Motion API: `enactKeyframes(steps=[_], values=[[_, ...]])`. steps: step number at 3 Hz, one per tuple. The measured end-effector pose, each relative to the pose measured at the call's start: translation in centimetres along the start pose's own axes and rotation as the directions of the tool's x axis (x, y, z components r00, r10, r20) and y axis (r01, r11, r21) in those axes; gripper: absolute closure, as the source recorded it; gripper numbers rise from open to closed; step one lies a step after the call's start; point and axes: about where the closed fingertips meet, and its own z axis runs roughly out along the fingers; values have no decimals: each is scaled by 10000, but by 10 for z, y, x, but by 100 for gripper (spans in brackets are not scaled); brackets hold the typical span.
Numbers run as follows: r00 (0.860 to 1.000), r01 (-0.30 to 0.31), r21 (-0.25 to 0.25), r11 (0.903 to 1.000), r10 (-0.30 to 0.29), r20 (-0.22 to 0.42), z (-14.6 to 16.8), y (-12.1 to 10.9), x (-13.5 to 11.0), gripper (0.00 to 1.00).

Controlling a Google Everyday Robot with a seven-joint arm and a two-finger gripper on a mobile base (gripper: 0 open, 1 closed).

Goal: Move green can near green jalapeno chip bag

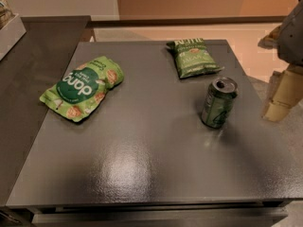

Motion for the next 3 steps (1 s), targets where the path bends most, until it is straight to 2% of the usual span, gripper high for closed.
enactKeyframes(steps=[2, 3], values=[[9999, -48, -49, 10000, 49, 155, 2, -2, -2, 0], [9985, -30, -64, 10000, 34, 547, 14, -6, -9, 0]])
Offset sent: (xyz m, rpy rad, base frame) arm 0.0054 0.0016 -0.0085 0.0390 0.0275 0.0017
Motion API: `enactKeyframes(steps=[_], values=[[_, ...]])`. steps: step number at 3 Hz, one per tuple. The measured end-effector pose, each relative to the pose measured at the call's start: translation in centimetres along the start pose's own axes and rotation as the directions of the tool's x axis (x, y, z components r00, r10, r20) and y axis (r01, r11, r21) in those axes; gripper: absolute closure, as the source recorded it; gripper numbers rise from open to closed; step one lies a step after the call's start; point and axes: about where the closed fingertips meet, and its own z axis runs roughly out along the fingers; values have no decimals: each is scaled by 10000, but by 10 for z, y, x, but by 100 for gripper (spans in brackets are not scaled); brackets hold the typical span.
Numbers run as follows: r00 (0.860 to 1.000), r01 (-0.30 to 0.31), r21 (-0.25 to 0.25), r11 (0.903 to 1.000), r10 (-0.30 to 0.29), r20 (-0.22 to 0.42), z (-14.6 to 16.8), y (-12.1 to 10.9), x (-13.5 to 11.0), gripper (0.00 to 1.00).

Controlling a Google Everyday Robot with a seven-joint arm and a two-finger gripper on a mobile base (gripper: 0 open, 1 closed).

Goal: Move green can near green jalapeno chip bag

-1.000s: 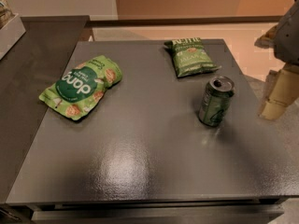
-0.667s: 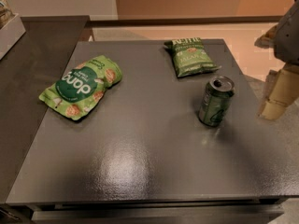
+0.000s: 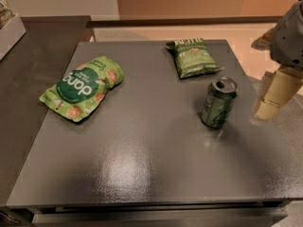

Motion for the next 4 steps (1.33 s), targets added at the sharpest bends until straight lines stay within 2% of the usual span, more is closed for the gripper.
enactKeyframes(steps=[2, 4], values=[[9912, -687, -221, 9974, 707, 1117, 36, -22, -8, 0], [9770, -1129, -987, 9887, 1286, 1703, 68, -25, -13, 0]])
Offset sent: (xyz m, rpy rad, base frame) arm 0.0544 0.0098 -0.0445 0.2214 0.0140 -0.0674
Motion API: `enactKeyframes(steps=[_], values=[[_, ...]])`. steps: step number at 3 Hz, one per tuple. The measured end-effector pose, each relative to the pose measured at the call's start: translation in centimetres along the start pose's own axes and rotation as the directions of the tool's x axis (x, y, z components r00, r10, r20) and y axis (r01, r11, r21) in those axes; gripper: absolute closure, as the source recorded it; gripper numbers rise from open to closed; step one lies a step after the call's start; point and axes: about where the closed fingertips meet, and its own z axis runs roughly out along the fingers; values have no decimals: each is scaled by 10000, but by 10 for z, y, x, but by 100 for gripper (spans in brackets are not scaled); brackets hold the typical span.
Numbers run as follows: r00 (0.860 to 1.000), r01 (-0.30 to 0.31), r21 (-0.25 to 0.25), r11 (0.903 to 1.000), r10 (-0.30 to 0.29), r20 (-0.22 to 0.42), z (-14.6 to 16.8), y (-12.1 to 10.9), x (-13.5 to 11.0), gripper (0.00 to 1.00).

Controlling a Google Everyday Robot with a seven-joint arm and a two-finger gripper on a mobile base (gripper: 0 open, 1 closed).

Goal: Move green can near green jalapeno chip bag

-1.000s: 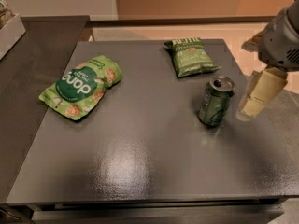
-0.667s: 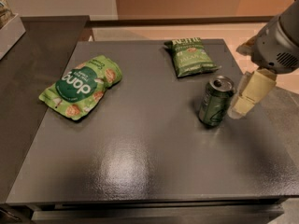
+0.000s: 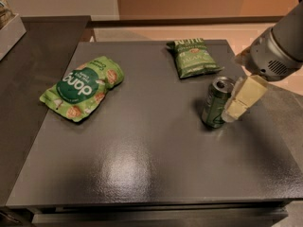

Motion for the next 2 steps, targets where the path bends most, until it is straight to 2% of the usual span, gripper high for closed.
enactKeyframes(steps=[1, 2], values=[[9997, 38, -418, 9991, -27, 254, 5, 7, -2, 17], [9983, 187, -781, 9968, -144, 561, 5, 15, -7, 41]])
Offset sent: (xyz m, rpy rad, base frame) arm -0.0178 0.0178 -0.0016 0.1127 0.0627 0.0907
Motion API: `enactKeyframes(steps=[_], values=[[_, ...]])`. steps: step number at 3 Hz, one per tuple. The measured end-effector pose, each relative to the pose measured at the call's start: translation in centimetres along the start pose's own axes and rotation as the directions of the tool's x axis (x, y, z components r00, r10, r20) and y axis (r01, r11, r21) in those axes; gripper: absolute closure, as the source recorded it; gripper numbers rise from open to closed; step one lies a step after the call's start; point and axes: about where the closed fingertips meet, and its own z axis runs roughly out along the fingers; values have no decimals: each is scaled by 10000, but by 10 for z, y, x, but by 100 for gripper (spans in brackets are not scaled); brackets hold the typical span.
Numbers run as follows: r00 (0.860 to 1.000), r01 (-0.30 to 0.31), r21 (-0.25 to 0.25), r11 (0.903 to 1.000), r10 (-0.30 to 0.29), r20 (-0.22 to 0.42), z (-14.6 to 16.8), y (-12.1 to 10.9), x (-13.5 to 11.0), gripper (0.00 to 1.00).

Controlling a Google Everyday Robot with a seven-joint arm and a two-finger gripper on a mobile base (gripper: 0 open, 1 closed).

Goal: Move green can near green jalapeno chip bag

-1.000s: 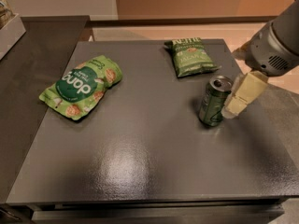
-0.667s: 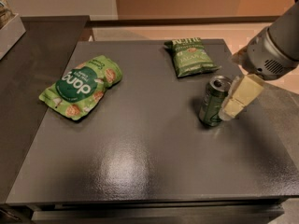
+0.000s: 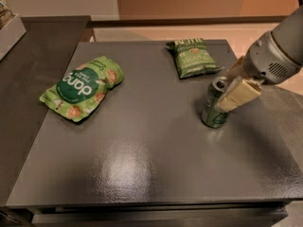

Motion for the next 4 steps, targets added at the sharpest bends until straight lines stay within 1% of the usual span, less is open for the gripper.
enactKeyframes(steps=[1, 2, 3, 4], values=[[9996, -40, -113, 9999, 43, 292, -2, 0, -5, 72], [9975, -612, 325, 9976, 600, 360, -5, -12, -7, 96], [9911, -1292, 971, 9869, 1254, 441, -8, -40, -11, 100], [9825, -1830, 1454, 9723, 1757, 620, -10, -67, -12, 100]])
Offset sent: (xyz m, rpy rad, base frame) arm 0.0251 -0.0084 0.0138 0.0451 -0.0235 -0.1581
